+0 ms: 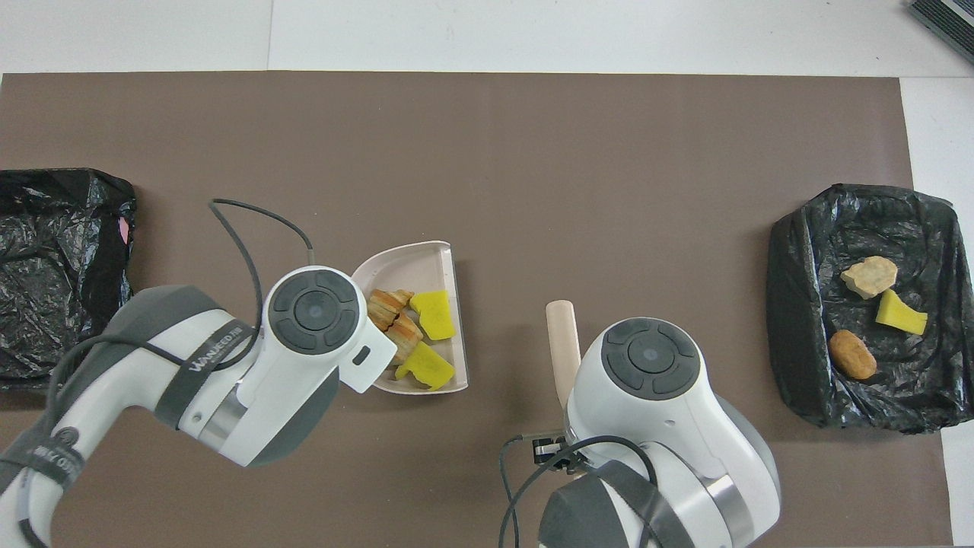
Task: Sweep and dump trash in bin
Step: 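Carry the loaded dustpan with the left gripper toward the black bin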
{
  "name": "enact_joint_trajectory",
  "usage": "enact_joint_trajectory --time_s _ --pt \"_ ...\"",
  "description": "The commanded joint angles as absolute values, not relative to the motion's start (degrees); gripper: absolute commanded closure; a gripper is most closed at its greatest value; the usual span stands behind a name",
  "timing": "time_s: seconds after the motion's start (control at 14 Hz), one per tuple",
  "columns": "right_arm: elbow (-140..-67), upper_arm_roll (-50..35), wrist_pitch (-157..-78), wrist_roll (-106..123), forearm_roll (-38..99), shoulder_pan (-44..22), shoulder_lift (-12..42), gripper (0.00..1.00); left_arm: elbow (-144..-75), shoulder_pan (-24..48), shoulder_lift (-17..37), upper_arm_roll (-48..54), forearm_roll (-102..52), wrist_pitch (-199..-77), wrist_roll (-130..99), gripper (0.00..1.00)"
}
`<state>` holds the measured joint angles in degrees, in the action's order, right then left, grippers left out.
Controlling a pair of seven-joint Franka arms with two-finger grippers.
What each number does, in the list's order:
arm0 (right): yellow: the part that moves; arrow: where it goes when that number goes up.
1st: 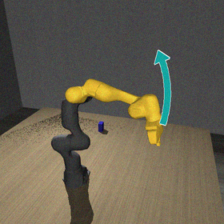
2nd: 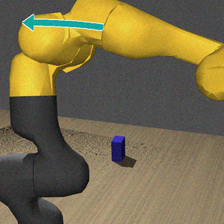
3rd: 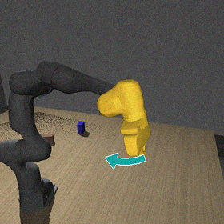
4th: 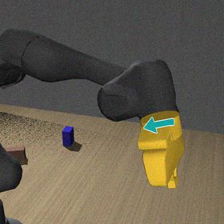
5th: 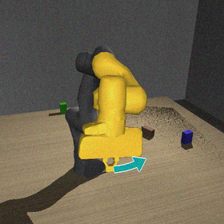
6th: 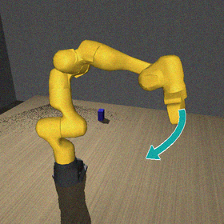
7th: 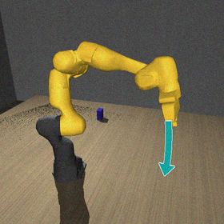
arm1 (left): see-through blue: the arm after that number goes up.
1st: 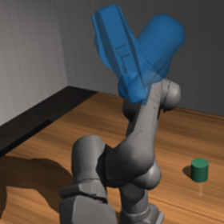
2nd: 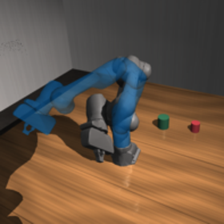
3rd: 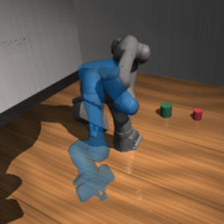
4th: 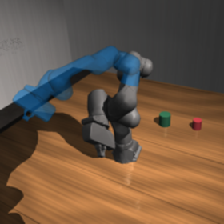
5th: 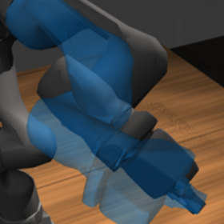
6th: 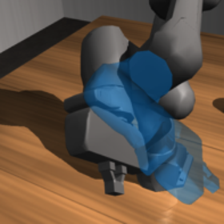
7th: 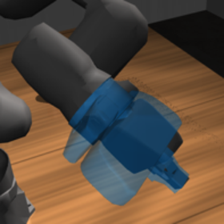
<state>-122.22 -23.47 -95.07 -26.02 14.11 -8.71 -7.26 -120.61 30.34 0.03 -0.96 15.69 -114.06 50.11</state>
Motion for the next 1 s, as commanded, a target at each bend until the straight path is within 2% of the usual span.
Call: enact_joint_trajectory --time_s 0.0,0.29,0.64,0.79,0.93 --pt "-123.8 -23.7 -98.1 -28.3 15.6 -9.2 -8.6 1.0 -121.7 25.2 -7.8 -1.0 14.7 -110.8 59.7 1.0" --pt "-123.6 -23.8 -105.9 -35.9 16.5 -17.1 -3.1 1.0 -117.0 14.2 -8.4 -1.3 15.1 -104.9 68.1 1.0" --pt "-122.3 -23.7 -115.2 -41.7 17.1 -25.5 4.6 1.0 -115.5 2.0 -8.3 -1.5 15.6 -107.0 73.2 1.0" --pt "-122.8 -23.7 -115.9 -41.7 16.3 -26.3 5.3 1.0 -115.4 -3.7 -8.2 -1.5 15.2 -110.2 76.4 1.0" --pt "-123.7 -23.7 -115.9 -41.0 16.0 -26.2 5.3 1.0 -114.9 -12.4 -7.2 -1.5 13.3 -114.2 84.4 1.0"
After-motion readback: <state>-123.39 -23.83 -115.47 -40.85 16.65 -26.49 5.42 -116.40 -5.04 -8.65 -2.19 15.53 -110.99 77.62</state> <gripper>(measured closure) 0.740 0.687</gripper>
